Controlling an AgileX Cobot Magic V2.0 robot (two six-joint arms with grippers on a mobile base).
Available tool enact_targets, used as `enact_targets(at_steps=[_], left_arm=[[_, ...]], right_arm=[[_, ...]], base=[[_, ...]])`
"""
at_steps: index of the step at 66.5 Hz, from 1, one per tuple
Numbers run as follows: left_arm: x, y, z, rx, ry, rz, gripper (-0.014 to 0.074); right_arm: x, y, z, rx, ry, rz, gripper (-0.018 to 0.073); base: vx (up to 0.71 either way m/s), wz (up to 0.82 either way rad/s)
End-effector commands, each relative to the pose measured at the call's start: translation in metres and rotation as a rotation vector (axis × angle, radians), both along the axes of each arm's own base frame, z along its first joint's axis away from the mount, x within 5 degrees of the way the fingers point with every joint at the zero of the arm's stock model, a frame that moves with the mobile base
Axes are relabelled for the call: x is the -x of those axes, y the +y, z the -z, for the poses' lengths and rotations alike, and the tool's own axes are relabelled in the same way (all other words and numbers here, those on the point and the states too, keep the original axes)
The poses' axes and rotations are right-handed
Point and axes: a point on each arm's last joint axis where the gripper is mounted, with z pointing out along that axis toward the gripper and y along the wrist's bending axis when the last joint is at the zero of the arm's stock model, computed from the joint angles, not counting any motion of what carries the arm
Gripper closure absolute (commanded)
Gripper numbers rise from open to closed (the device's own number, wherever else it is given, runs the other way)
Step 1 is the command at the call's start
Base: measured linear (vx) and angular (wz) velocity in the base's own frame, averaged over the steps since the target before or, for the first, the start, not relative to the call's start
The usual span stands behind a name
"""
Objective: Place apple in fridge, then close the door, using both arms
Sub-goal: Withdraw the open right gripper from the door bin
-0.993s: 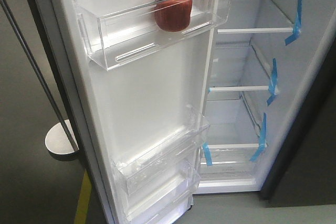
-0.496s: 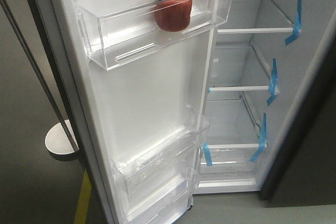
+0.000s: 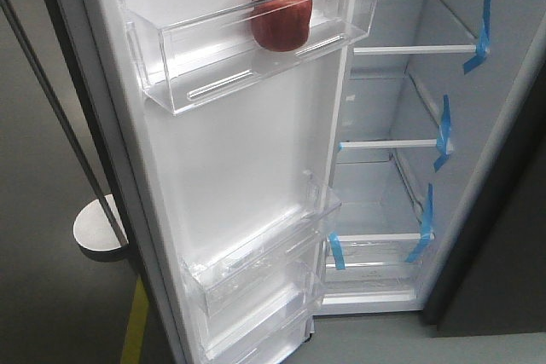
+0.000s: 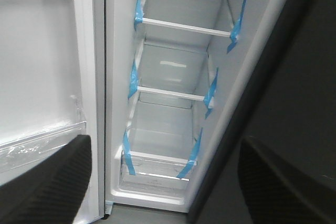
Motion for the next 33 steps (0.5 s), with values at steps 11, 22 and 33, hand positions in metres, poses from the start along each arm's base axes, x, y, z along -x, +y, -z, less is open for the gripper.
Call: enact_targets(at_steps=[11,22,33], left_arm=[[-0.0004,-0.0013,-0.0008,0.009,-0.066,0.016,0.0602],[-0.0004,-0.0013,-0.0008,0.009,-0.066,0.016,0.0602],[-0.0004,-0.0013,-0.0008,0.009,-0.066,0.016,0.0602]], right_arm=[[-0.0021,-0.0013,-0.0108,0.023,-0.075,0.008,0.0013],[-0.0021,-0.0013,-0.0108,0.023,-0.075,0.008,0.0013],[-0.0021,-0.0013,-0.0108,0.023,-0.075,0.008,0.0013]], base=[[0.00,0.00],[0.00,0.00],[0.00,0.00]])
